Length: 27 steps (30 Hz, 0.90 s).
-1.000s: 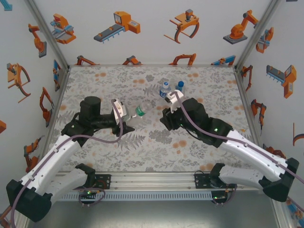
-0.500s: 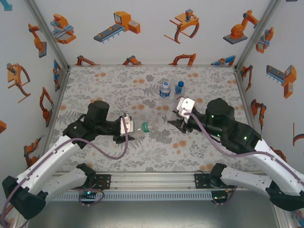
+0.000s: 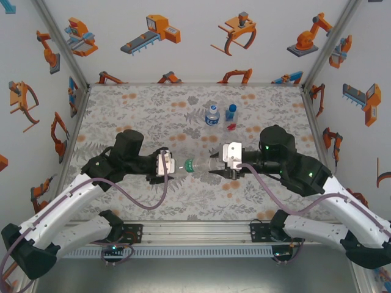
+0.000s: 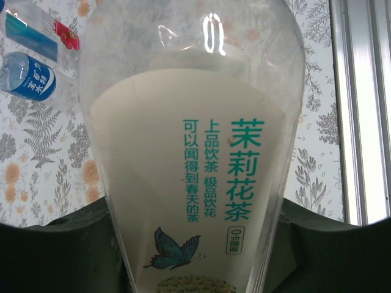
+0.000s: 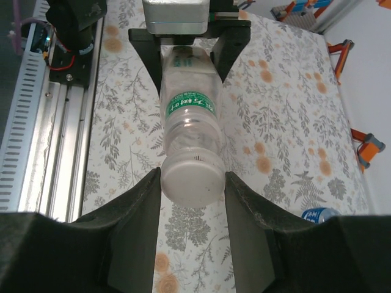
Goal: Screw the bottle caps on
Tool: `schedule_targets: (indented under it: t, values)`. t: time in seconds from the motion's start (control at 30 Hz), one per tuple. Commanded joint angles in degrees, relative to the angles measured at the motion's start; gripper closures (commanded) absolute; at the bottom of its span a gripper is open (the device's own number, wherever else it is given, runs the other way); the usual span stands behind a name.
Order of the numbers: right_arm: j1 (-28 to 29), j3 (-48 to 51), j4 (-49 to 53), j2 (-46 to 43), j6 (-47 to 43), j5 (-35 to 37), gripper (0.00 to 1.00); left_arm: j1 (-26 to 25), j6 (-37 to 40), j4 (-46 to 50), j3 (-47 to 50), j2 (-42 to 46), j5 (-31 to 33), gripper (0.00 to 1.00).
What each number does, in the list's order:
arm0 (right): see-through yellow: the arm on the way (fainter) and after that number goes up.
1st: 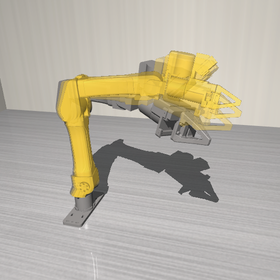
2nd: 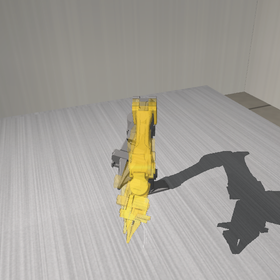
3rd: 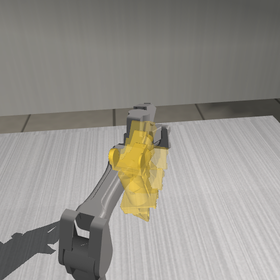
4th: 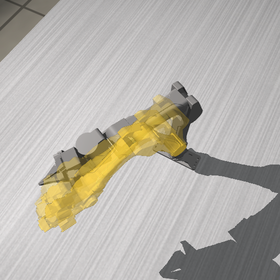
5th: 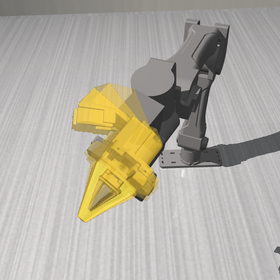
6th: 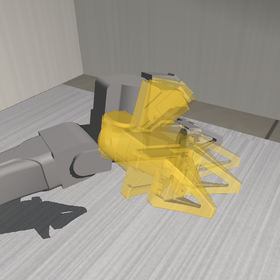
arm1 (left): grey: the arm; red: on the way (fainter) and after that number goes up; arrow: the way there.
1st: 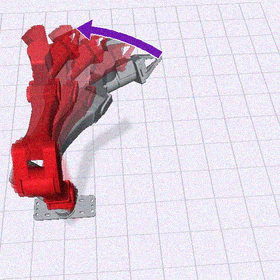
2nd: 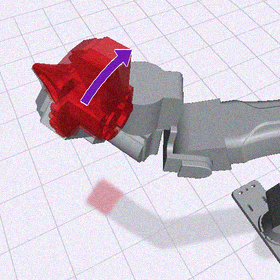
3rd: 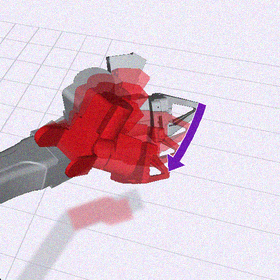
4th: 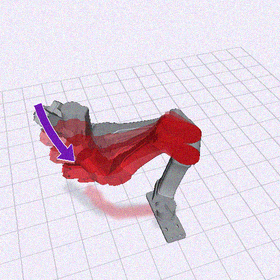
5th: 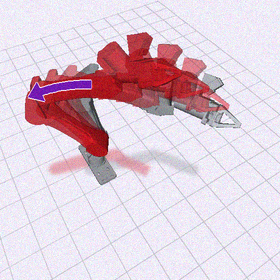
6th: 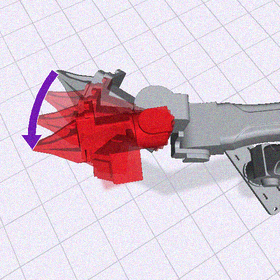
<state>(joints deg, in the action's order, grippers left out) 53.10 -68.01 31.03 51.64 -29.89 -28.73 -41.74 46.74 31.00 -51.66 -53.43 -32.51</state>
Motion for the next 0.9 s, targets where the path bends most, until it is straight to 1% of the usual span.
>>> schedule_targets:
  t: [0.0, 0.27, 0.7, 0.87]
  values:
    - [0.6, -0.2, -3.3, 0.6, -0.7, -3.8, 0.95, -0.6, 1.2, 0.6, -2.0, 0.1, -0.6, 1.00]
    - [1.0, 0.5, -6.1, 1.7, 0.7, -1.3, 0.98, -1.2, 1.1, 0.6, -2.1, 0.0, -0.6, 1.00]
    - [1.2, 0.0, -3.2, 2.7, 1.0, -3.7, 0.99, -1.5, -0.8, -1.7, -1.6, 0.1, -0.6, 1.00]
    - [1.4, 0.1, -3.4, 3.1, 1.0, -3.6, 0.99, -1.5, -0.7, -1.7, -1.9, 0.1, -1.9, 1.00]
